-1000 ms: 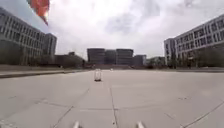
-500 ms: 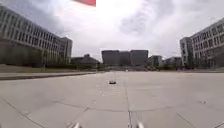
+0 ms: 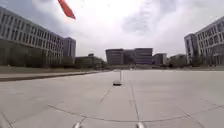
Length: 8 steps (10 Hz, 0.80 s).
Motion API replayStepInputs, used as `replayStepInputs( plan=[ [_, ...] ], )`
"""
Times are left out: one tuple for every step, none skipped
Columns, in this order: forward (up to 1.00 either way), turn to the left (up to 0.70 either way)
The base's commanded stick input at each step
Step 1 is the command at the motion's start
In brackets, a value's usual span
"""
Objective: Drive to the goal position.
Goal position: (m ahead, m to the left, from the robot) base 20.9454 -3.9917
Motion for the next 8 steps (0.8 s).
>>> replayStepInputs(
  plan=[
    [0.7,0.0],
    [0.7,0.0],
    [0.7,-0.05],
    [0.7,-0.14],
    [0.7,-0.14],
    [0.7,-0.14],
    [0.7,-0.14],
    [0.7,-0.14]
  ],
)
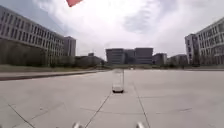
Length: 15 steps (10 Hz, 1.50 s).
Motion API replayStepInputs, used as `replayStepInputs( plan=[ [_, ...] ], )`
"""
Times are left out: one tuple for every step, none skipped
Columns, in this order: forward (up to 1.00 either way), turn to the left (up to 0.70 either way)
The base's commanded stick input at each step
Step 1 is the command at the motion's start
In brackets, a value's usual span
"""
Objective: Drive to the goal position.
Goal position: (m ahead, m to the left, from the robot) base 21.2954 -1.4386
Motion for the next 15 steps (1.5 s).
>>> replayStepInputs(
  plan=[
    [0.7,-0.14],
    [0.7,-0.1],
    [0.7,-0.03],
    [0.69,0.0],
    [0.28,0.0],
    [0.0,0.0],
    [0.0,0.0],
    [0.0,-0.32],
    [0.0,-0.7],
    [0.0,-0.7],
    [0.0,-0.7],
    [0.0,-0.7],
    [0.0,-0.7],
    [0.0,-0.7],
    [0.0,-0.7]
  ],
)
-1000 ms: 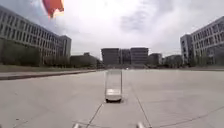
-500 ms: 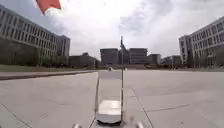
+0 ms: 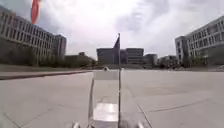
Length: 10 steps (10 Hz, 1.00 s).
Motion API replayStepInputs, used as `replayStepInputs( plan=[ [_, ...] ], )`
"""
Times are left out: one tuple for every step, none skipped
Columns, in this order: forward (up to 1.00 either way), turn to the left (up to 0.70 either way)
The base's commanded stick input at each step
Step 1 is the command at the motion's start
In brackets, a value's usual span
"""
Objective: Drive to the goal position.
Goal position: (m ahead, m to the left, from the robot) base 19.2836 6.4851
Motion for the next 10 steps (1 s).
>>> replayStepInputs(
  plan=[
    [0.0,-0.7],
    [0.0,-0.7],
    [0.0,-0.7],
    [0.0,-0.7],
    [0.01,-0.7],
    [0.03,-0.7],
    [0.7,0.0],
    [0.7,0.0],
    [0.7,0.0],
    [0.7,0.0]
  ],
)
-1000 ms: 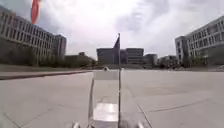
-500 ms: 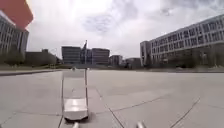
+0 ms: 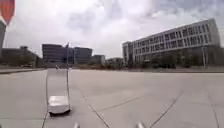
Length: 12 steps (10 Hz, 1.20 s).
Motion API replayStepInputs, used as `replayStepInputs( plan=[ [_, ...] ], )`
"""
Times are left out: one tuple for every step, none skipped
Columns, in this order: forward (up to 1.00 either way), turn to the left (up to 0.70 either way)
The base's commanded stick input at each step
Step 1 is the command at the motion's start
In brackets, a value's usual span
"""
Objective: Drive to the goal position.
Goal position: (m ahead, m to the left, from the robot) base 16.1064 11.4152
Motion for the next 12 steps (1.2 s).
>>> replayStepInputs(
  plan=[
    [0.7,0.0],
    [0.7,0.0],
    [0.7,0.0],
    [0.7,0.0],
    [0.7,0.0],
    [0.7,0.0],
    [0.7,0.05],
    [0.7,0.14],
    [0.7,0.14],
    [0.7,0.14],
    [0.7,0.14],
    [0.7,0.14]
  ],
)
